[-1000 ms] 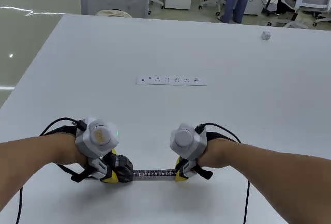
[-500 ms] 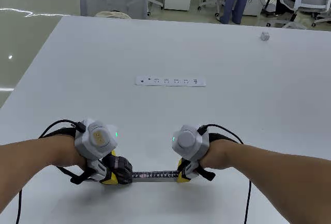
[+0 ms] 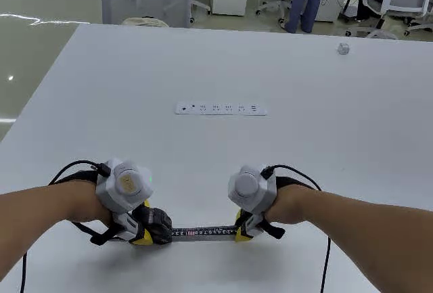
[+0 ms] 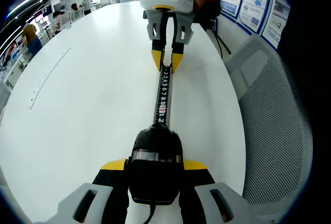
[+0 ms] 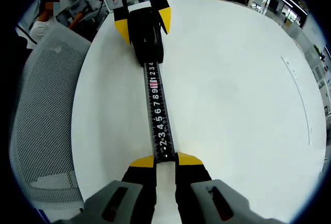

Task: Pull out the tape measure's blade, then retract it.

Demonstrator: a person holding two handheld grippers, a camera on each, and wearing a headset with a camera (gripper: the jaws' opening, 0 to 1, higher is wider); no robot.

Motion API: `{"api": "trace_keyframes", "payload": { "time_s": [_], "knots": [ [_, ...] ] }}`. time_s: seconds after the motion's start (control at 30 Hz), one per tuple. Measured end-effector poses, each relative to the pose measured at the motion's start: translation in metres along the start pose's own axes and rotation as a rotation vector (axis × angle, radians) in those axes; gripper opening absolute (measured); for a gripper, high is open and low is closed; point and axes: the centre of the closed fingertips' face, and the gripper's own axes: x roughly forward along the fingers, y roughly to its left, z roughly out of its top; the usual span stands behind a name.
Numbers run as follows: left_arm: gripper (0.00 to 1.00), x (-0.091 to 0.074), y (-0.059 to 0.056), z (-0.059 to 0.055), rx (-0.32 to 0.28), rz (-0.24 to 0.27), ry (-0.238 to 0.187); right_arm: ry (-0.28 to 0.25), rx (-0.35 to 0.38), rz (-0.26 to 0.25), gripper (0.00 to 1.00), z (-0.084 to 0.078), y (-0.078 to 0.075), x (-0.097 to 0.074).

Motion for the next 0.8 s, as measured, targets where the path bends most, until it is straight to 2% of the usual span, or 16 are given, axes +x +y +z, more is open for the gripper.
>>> {"api": "trace_keyframes", "payload": {
  "time_s": [0.8],
  "knots": [
    [0.34, 0.000, 0.000, 0.000, -0.012, 0.000, -0.005, -0.004, 0.015, -0.001, 0.11, -0.011, -0.002, -0.004]
  ]
}}
